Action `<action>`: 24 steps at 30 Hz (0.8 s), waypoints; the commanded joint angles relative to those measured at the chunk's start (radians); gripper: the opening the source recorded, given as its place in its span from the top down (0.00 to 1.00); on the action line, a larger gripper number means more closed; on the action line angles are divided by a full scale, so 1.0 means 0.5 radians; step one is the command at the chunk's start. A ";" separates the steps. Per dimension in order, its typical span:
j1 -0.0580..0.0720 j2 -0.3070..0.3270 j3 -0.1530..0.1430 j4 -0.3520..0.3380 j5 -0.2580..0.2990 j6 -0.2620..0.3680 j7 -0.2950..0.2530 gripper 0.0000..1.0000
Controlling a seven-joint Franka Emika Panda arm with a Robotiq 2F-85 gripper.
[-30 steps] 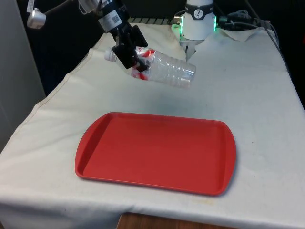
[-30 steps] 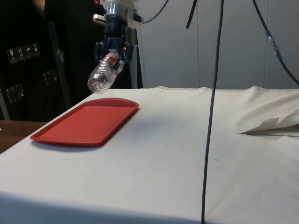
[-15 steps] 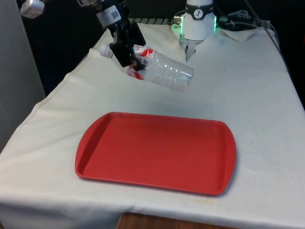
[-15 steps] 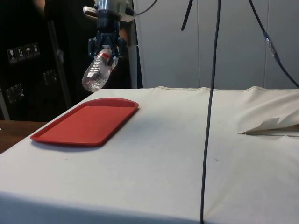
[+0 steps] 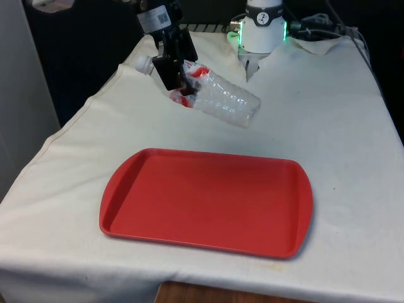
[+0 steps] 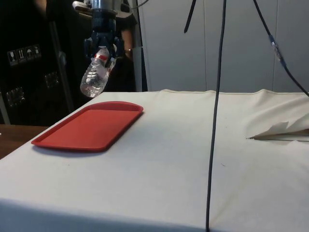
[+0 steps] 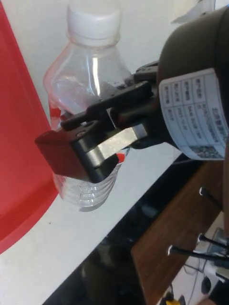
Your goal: Place the bottle upright on the tray.
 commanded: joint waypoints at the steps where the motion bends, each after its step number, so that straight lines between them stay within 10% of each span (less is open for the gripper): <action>1: 0.018 0.008 -0.002 0.012 -0.020 0.022 0.030 0.86; 24: 0.036 0.018 0.102 0.060 -0.394 0.166 0.232 0.86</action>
